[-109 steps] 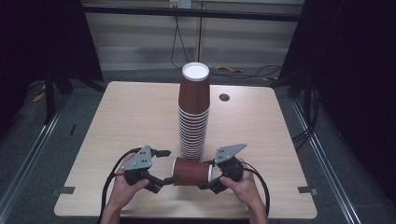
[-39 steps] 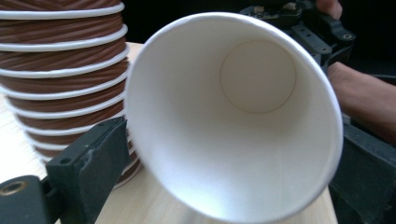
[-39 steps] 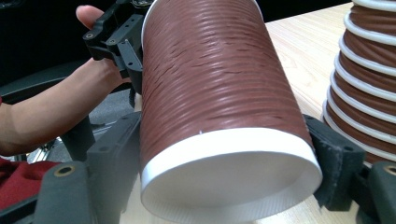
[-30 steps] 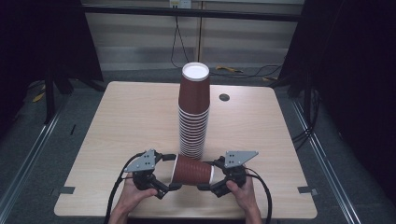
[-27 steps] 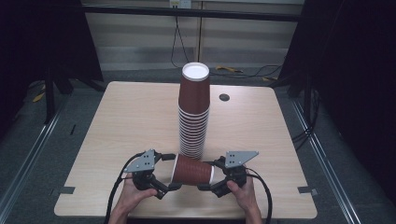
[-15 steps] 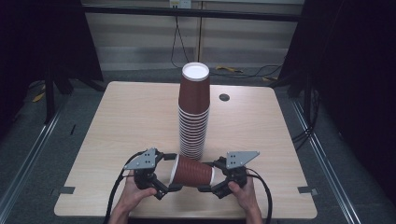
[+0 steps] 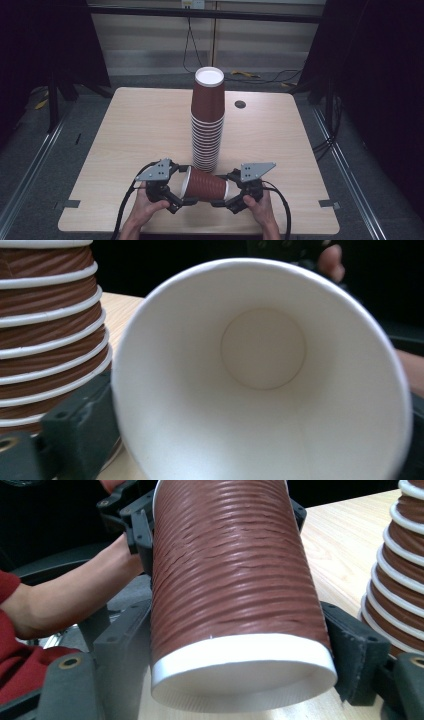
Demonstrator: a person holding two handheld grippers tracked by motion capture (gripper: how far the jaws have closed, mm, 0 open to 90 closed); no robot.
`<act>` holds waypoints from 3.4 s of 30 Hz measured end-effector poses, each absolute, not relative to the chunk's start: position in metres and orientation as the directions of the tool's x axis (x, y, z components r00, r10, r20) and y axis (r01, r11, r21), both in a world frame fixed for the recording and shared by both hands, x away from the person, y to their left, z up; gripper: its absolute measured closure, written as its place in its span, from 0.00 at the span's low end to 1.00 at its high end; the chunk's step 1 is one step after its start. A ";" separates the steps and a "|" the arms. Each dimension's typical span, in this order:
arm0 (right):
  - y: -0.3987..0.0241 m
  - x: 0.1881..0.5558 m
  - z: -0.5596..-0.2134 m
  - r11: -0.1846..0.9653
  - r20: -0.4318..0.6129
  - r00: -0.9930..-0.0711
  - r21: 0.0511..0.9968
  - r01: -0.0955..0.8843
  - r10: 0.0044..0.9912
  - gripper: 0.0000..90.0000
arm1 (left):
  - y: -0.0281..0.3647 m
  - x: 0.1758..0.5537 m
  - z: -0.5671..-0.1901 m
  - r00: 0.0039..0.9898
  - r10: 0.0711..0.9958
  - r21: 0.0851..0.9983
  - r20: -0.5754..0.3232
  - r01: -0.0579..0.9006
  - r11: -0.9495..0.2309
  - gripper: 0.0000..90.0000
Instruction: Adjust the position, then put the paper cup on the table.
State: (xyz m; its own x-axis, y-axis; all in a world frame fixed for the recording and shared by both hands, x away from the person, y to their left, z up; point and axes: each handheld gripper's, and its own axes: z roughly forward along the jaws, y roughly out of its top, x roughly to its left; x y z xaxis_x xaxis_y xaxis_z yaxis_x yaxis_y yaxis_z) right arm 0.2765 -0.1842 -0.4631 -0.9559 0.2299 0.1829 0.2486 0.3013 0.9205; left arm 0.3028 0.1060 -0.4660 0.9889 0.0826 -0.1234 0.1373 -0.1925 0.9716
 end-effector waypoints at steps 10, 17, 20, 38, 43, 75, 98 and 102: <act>-0.182 0.276 -0.465 0.294 0.177 -0.956 0.924 0.243 0.233 0.23 | 0.108 0.302 -0.464 0.989 0.080 0.973 -0.122 0.135 -0.185 0.07; -0.181 0.276 -0.467 0.292 0.175 -0.951 0.924 0.249 0.256 0.17 | 0.110 0.302 -0.462 0.982 0.141 0.968 -0.128 0.154 -0.196 0.08; -0.182 0.276 -0.468 0.279 0.171 -0.948 0.928 0.247 0.269 0.16 | 0.111 0.304 -0.462 0.984 0.121 0.969 -0.134 0.156 -0.194 0.08; -0.189 0.276 -0.471 0.234 0.171 -0.925 0.937 0.259 0.340 0.15 | 0.123 0.306 -0.458 0.975 0.176 0.960 -0.138 0.175 -0.217 0.08; -0.190 0.276 -0.472 0.215 0.167 -0.908 0.940 0.264 0.385 0.15 | 0.129 0.305 -0.458 0.967 0.217 0.955 -0.132 0.183 -0.233 0.08; -0.217 0.264 -0.485 0.108 0.088 -0.704 0.967 0.230 0.704 0.14 | 0.172 0.325 -0.450 0.923 0.364 0.912 -0.124 0.251 -0.326 0.08; -0.224 0.253 -0.503 0.021 0.018 -0.449 0.996 0.083 0.893 0.14 | 0.182 0.355 -0.436 0.858 0.503 0.852 -0.108 0.341 -0.398 0.08; -0.224 0.252 -0.503 0.010 0.018 -0.430 0.998 0.065 0.903 0.14 | 0.183 0.362 -0.433 0.856 0.506 0.842 -0.110 0.351 -0.410 0.08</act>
